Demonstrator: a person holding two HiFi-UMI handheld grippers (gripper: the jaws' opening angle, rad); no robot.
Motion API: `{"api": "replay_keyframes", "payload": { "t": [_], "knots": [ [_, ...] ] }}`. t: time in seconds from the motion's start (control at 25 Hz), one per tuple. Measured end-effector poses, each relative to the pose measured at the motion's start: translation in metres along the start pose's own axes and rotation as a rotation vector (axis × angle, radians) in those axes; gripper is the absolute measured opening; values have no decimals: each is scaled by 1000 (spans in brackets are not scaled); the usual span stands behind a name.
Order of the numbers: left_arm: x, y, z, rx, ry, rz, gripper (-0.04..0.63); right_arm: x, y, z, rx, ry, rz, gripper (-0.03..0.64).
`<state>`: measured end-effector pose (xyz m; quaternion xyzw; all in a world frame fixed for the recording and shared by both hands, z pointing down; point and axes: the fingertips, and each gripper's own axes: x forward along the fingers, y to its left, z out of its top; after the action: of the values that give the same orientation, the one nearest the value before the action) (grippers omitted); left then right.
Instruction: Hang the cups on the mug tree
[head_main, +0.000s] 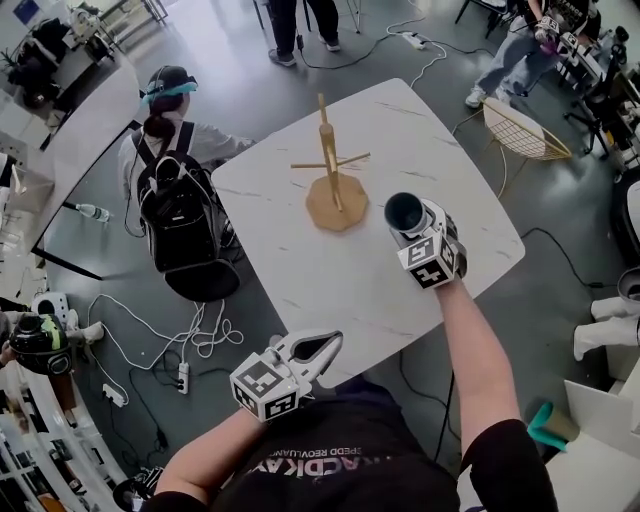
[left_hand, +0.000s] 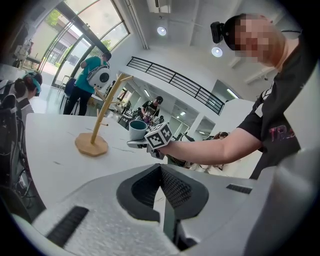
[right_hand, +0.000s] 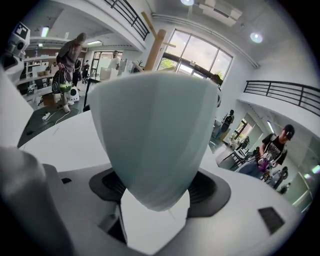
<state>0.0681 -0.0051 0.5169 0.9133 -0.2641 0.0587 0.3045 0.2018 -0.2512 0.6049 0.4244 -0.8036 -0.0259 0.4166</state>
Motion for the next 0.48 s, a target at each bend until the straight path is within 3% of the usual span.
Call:
{"api": "replay_keyframes", "payload": {
  "t": [0.24, 0.48],
  "knots": [
    [-6, -4, 12, 33, -12, -18, -6, -7, -19, 29, -34, 25, -41, 337],
    [-5, -10, 29, 77, -19, -50, -6, -8, -47, 50, -146, 113, -110, 338]
  ]
}}
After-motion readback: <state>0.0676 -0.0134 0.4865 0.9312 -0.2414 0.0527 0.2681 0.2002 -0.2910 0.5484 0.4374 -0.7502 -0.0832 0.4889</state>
